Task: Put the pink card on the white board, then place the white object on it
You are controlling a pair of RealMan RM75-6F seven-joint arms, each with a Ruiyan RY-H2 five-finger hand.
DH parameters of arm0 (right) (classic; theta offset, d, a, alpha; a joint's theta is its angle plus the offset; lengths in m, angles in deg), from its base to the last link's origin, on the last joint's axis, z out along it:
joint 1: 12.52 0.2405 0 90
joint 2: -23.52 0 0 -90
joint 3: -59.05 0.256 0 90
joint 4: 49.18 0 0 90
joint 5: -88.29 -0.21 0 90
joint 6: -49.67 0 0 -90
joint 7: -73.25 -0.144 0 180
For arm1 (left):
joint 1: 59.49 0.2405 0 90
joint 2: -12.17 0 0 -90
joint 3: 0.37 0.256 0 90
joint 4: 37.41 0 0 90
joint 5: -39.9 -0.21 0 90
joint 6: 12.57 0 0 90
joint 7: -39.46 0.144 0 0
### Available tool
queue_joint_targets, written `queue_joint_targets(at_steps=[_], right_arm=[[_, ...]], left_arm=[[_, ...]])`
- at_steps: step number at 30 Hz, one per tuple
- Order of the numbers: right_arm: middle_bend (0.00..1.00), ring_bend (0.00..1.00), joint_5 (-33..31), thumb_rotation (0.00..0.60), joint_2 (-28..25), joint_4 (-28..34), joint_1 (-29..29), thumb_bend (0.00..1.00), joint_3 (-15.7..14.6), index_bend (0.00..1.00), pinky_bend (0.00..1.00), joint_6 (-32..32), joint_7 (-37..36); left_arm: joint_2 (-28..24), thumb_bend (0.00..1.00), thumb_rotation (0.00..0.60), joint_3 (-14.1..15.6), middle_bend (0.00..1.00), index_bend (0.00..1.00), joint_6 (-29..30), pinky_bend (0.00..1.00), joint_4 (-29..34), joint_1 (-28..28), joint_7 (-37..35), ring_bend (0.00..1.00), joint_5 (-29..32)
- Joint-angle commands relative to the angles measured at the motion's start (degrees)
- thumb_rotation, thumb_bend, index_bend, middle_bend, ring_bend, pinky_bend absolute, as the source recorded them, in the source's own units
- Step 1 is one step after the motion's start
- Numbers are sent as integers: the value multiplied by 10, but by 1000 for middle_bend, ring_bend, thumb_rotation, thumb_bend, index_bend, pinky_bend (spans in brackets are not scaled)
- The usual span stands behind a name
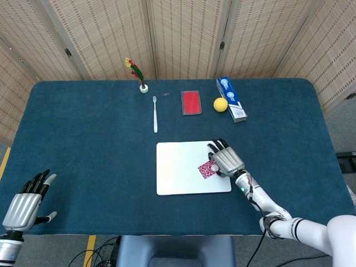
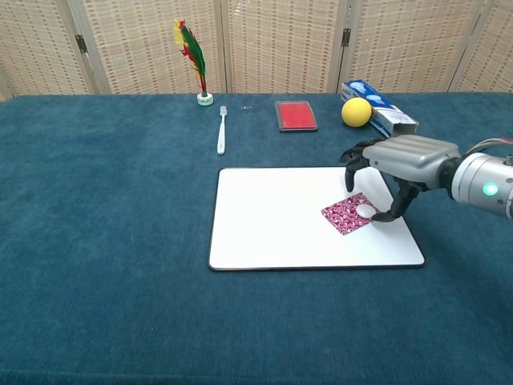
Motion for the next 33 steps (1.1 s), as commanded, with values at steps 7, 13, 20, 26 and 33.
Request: queue_joint_targets(at_steps=[7, 13, 20, 26, 33], right_arm=[[66, 0, 1, 600, -66, 80, -17, 127, 11, 256, 0, 31, -29], [65, 0, 50, 600, -151, 157, -76, 127, -10, 256, 0, 119, -78], [59, 0, 141, 600, -240, 205, -197, 126, -82, 217, 0, 284, -116], [46, 0, 187, 600, -247, 162, -290, 119, -123, 196, 0, 403, -163], [43, 0, 187, 600, -227, 117, -338, 120, -129, 178, 0, 437, -136]], left_arm=[[0, 169, 600, 0, 0, 66, 1, 190, 0, 1, 2, 0, -1], [2, 169, 600, 0, 0, 66, 3, 190, 2, 1, 12, 0, -2], [5, 170, 600, 3, 0, 69, 12, 190, 9, 2, 26, 0, -17], [5, 169, 600, 8, 0, 56, 35, 190, 9, 5, 11, 0, -51], [1, 169, 600, 14, 0, 54, 59, 190, 7, 9, -6, 0, -85]])
